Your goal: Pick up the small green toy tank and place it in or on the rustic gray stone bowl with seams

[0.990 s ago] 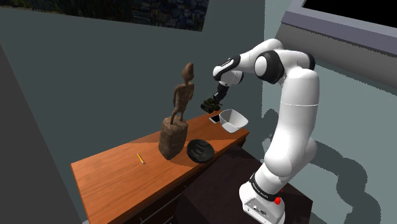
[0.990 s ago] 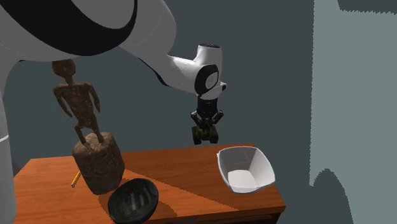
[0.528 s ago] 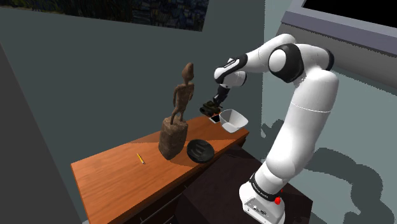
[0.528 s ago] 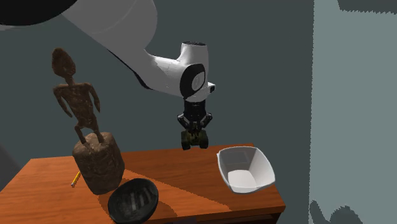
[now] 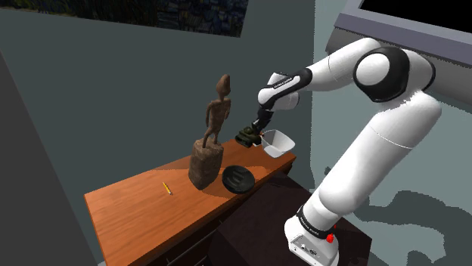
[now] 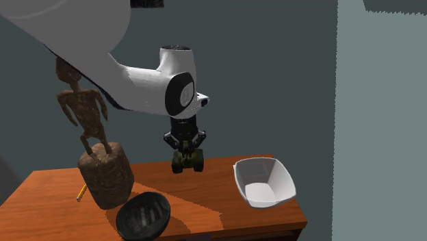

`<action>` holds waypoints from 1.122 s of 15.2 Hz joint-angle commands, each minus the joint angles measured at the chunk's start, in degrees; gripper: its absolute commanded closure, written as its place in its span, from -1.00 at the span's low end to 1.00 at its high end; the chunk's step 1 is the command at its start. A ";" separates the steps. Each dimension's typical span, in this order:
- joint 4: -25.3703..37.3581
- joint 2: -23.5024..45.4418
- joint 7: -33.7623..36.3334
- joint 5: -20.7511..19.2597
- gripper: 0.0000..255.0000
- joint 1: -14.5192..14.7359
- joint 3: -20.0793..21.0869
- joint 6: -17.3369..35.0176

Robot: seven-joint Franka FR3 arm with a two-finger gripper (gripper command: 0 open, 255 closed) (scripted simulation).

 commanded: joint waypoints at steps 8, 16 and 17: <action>-16.42 -17.66 15.70 -7.75 1.00 2.16 6.97 -0.59; -25.58 -26.40 24.28 -7.31 1.00 4.51 13.30 -0.39; -25.88 -25.56 24.26 -7.32 1.00 4.53 13.22 0.75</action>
